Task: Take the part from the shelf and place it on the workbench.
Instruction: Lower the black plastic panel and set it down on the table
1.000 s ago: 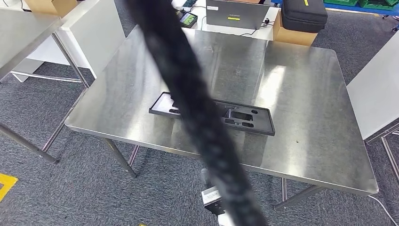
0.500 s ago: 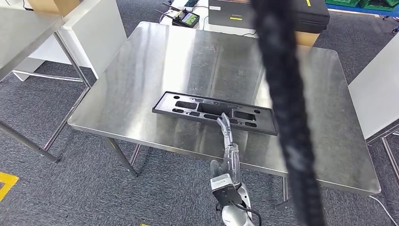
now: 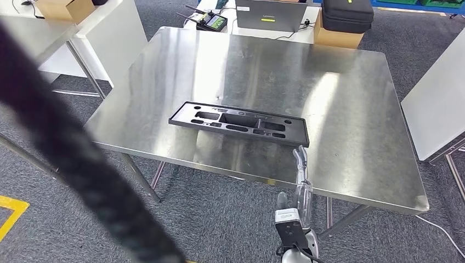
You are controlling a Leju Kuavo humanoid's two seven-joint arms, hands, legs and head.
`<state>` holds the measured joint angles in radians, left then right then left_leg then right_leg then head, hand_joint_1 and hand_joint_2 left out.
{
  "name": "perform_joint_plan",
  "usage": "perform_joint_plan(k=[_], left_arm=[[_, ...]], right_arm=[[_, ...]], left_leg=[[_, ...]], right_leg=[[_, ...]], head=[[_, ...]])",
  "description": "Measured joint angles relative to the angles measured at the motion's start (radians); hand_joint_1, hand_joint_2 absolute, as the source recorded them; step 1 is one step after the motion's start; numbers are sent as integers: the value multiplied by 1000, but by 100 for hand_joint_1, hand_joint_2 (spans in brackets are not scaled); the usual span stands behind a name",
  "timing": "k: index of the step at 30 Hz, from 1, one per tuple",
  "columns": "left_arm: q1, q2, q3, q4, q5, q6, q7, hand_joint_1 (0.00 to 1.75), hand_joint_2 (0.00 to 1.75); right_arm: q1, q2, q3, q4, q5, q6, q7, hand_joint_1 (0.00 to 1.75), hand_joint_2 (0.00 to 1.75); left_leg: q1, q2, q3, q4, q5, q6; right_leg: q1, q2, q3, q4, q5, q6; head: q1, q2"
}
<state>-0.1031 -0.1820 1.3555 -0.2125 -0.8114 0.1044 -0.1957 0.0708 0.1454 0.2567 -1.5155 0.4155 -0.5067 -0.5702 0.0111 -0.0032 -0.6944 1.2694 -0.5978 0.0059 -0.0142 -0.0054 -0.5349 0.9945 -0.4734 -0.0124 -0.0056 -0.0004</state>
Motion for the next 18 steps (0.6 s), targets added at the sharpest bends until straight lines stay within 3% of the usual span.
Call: perform_joint_plan(k=[1, 2, 5, 7, 9, 11, 13, 15, 16, 17, 18], left_arm=[[0, 0, -1, 0, -3, -3, -1, 0, 0], [0, 0, -2, 0, -6, -6, -2, 0, 0], [-1, 0, -4, 0, -14, -13, -5, 0, 0], [-1, 0, -4, 0, -18, -16, -7, 0, 0], [0, 0, -4, 0, -21, -19, -8, 0, 0], [-1, 0, -5, 0, -25, -22, -9, 0, 0], [-2, 2, -7, 0, -27, -25, -10, 0, 0], [-1, 3, -8, 0, -27, -26, -10, 0, 0], [0, 3, -9, 0, -27, -26, -10, 0, 0], [0, 3, -9, 0, -27, -27, -10, 0, 0], [0, 3, -10, 0, -27, -27, -10, 0, 0]], right_arm=[[12, 0, -8, -7, 0, 0, 0, 0, 0], [24, -1, -16, -15, 1, 0, 1, 0, 0], [59, -5, -40, -44, -2, 0, 1, 0, 0], [75, -9, -52, -61, -5, 0, 1, 0, 0], [87, -13, -61, -73, -10, 2, 2, 0, 0], [98, -16, -69, -80, -16, 5, 3, 0, 0], [104, -19, -76, -84, -20, 6, 5, 0, 0], [109, -23, -80, -84, -21, 7, 7, 0, 0], [112, -24, -82, -84, -22, 7, 8, 0, 0], [113, -26, -83, -84, -22, 7, 8, 0, 0], [114, -27, -84, -85, -22, 7, 9, 0, 0]], left_leg=[[5, 0, 7, 16, -2, -4], [9, 0, 32, -5, 12, -7], [17, -2, 167, -195, 70, -7], [12, -5, 203, -258, 77, 1], [5, -4, 195, -265, 88, 19], [2, 0, 180, -272, 107, 40], [-2, 5, 157, -274, 127, 55], [-7, 8, 131, -274, 146, 61], [-9, 9, 117, -273, 156, 61], [-10, 10, 103, -273, 166, 60], [-11, 10, 91, -272, 176, 58]], right_leg=[[1, 0, -7, 1, 5, 1], [2, 0, -13, 1, 10, 3], [3, 0, -22, 2, 22, 15], [5, 0, -26, 3, 30, 29], [4, 1, -33, 4, 39, 45], [2, 2, -56, 32, 15, 49], [1, 3, -96, 129, -63, 35], [1, 3, -129, 253, -130, 29], [1, 3, -129, 285, -138, 34], [2, 3, -111, 281, -127, 42], [2, 3, -73, 240, -107, 49]], head=[[0, 0], [0, 0], [0, 0], [3, 0], [5, 0], [7, 0], [10, 0], [13, 0], [14, 0], [14, 0], [14, 0]])
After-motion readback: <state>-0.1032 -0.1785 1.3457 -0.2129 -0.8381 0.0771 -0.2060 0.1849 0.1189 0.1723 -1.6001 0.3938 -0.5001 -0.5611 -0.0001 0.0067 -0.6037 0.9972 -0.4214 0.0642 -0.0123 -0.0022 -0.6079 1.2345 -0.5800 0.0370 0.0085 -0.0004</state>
